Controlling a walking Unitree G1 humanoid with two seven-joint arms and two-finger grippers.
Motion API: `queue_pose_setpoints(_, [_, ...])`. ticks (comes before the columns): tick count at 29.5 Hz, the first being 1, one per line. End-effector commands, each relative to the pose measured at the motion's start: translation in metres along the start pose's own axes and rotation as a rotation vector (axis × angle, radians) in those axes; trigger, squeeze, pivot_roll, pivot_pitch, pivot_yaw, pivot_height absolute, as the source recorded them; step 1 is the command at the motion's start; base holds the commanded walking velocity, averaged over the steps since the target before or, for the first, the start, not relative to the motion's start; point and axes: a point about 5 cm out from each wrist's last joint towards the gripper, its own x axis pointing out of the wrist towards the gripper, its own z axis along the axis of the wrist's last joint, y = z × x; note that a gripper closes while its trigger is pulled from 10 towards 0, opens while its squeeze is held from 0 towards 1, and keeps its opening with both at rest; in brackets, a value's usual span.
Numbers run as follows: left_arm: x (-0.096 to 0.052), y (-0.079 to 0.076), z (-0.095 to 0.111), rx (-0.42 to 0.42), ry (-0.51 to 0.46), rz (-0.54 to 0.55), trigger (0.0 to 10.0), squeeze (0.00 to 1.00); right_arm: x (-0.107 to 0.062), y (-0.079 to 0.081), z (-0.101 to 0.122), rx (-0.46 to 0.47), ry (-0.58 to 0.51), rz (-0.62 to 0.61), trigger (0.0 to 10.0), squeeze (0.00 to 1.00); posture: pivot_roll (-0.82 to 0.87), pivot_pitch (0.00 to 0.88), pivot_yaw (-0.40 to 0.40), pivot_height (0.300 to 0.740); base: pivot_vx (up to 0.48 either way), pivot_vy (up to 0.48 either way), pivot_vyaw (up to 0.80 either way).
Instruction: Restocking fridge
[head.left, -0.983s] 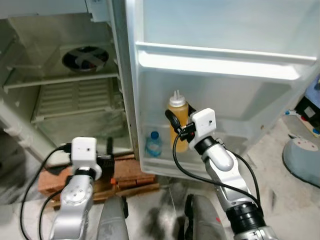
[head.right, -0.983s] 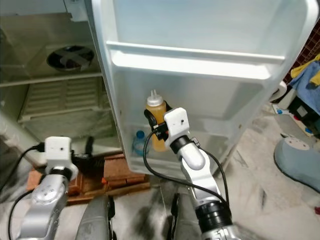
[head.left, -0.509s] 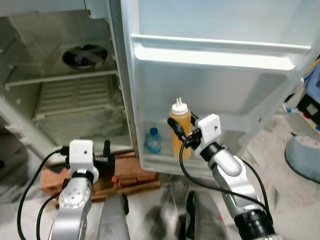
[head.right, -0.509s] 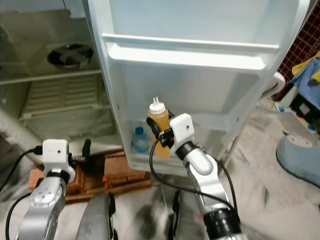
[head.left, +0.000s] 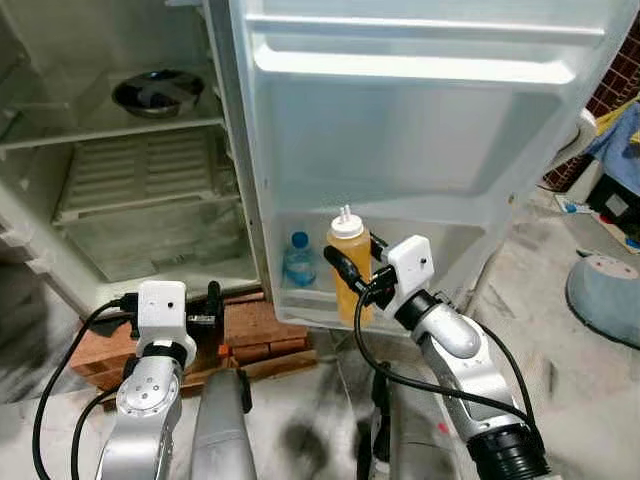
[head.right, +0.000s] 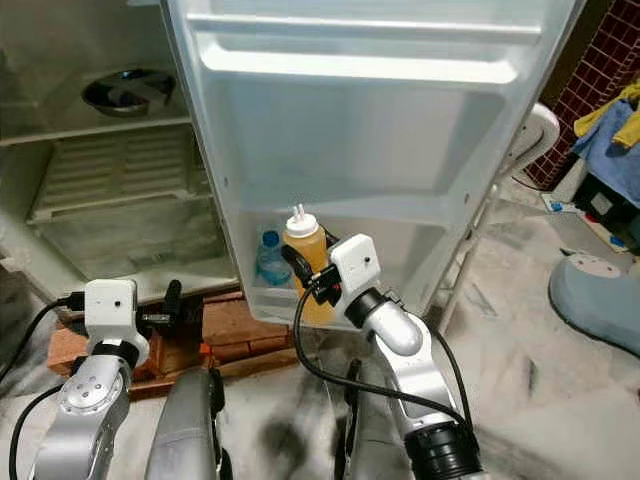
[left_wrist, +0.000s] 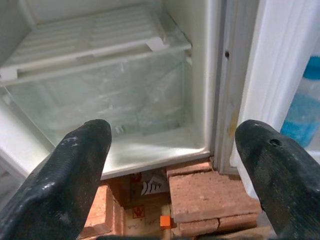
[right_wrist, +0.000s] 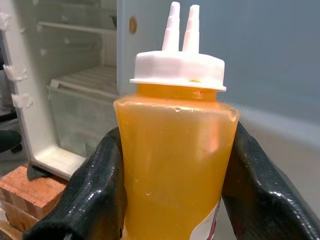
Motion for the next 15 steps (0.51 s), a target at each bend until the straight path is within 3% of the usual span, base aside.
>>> queue_pose_setpoints(1, [-0.001,0.002,0.002,0.014,0.0,-0.001,10.0,0.0,0.003,0.002,0.006,-0.003,-0.032,0.02,10.0,0.0,0.11,0.071,0.012,0.486,0.0,0.0,0.0])
queue_pose_setpoints(3, [-0.001,0.004,0.0,0.028,0.008,0.002,10.0,0.0,0.004,0.005,0.007,0.022,-0.037,0.049,10.0,0.0,0.11,0.072,0.012,0.468,0.0,0.0,0.0])
queue_pose_setpoints(10, [-0.002,0.005,-0.001,0.028,0.014,0.003,10.0,0.0,0.009,0.01,0.006,-0.037,-0.031,0.084,10.0,0.0,0.11,0.079,0.014,0.464,0.0,0.0,0.0])
queue_pose_setpoints(15, [-0.004,0.005,0.0,0.035,0.01,-0.004,10.0,0.0,0.02,0.012,0.008,-0.146,-0.061,0.114,10.0,0.0,0.12,0.09,0.011,0.464,0.0,0.0,0.0])
